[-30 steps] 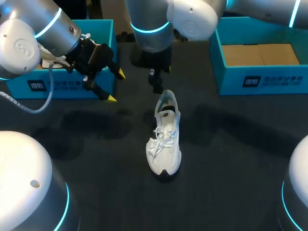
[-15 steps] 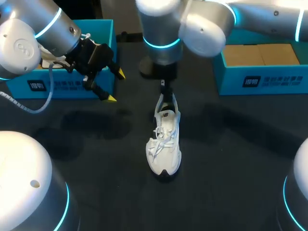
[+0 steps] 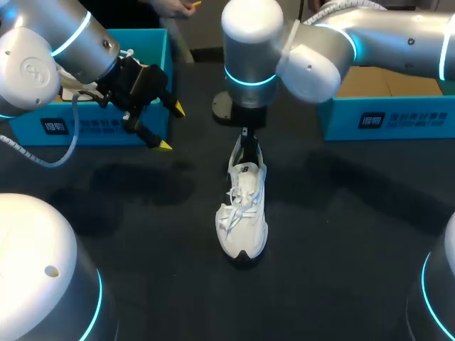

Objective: Take the shoe out of the shoebox, open the shoe tongue, remove and reinsert the insole, then place the shoe into the shoebox

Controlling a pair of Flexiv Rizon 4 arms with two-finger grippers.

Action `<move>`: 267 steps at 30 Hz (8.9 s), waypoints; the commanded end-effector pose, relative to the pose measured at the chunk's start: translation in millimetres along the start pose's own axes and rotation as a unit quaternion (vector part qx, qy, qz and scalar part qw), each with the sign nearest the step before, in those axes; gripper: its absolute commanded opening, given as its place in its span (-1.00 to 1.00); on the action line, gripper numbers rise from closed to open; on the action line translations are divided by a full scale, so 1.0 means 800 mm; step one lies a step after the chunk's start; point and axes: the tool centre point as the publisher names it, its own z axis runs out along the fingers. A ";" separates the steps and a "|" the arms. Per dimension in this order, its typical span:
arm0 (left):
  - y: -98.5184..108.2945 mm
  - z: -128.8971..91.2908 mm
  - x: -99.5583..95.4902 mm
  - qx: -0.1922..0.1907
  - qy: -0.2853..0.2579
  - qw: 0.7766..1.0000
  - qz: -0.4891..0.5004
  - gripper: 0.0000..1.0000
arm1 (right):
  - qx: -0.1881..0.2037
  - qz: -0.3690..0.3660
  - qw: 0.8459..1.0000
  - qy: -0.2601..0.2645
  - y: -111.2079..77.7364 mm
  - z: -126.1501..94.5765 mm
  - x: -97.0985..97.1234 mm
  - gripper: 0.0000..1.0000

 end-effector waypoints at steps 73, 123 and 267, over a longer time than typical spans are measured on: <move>0.000 0.000 0.001 -0.001 -0.001 1.000 0.000 1.00 | 0.042 -0.047 0.996 -0.059 -0.018 -0.326 -0.072 -1.00; 0.000 0.000 0.001 -0.001 -0.001 1.000 0.000 1.00 | 0.028 -0.131 0.991 -0.025 -0.312 -0.263 -0.257 -1.00; 0.000 0.000 0.001 -0.001 -0.001 1.000 0.000 1.00 | 0.108 0.700 0.705 -0.047 -0.596 -0.178 -0.316 -1.00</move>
